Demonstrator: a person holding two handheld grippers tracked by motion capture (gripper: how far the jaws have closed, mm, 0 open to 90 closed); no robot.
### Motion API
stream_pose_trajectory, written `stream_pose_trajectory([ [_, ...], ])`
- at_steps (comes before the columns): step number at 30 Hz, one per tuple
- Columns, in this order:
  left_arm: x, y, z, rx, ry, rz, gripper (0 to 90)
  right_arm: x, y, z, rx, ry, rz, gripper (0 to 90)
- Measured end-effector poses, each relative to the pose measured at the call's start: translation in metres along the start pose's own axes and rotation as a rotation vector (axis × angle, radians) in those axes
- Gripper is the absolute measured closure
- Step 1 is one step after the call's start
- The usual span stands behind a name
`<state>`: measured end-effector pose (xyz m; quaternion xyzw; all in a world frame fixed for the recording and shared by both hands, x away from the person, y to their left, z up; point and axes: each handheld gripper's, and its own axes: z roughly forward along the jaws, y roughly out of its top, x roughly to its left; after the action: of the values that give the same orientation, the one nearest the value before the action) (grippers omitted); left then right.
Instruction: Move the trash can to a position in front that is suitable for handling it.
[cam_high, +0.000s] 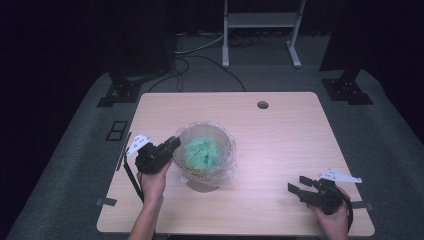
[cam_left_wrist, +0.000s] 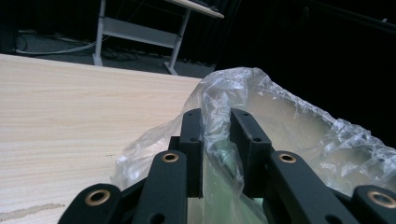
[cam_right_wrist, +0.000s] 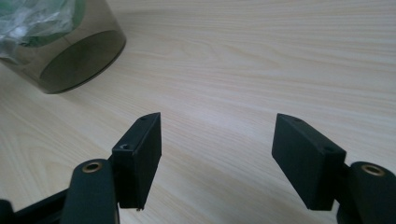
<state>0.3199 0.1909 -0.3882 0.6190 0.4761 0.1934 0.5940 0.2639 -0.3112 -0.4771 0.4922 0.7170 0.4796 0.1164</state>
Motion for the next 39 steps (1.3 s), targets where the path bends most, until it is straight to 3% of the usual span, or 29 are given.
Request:
stream_pose_trajectory([
  [4, 0.000, 0.000, -0.002, -0.011, 0.002, 0.005, 77.1, 0.010, 0.015, 0.005, 0.026, 0.043, -0.016, 32.2],
  [8, 0.002, 0.000, -0.003, -0.016, -0.006, -0.001, 77.8, 0.025, 0.041, 0.009, 0.035, 0.109, -0.027, 32.1],
  [15, 0.006, 0.000, -0.006, -0.030, -0.032, -0.003, 80.9, 0.066, 0.097, 0.021, 0.086, 0.228, -0.071, 28.7],
  [20, 0.007, 0.001, -0.007, -0.034, -0.033, -0.001, 81.0, 0.091, 0.124, 0.033, 0.097, 0.303, -0.071, 28.0],
  [28, 0.007, 0.000, -0.006, -0.035, -0.032, -0.006, 81.1, 0.120, 0.146, 0.057, 0.119, 0.351, -0.087, 27.4],
  [32, 0.007, -0.001, -0.007, -0.041, -0.026, 0.003, 81.7, 0.127, 0.149, 0.068, 0.119, 0.337, -0.084, 34.6],
  [36, 0.007, -0.001, -0.007, -0.046, -0.026, 0.004, 82.0, 0.136, 0.152, 0.080, 0.110, 0.327, -0.041, 40.8],
  [39, 0.006, -0.001, -0.008, -0.047, -0.025, 0.005, 81.9, 0.143, 0.152, 0.088, 0.122, 0.297, -0.057, 47.3],
])
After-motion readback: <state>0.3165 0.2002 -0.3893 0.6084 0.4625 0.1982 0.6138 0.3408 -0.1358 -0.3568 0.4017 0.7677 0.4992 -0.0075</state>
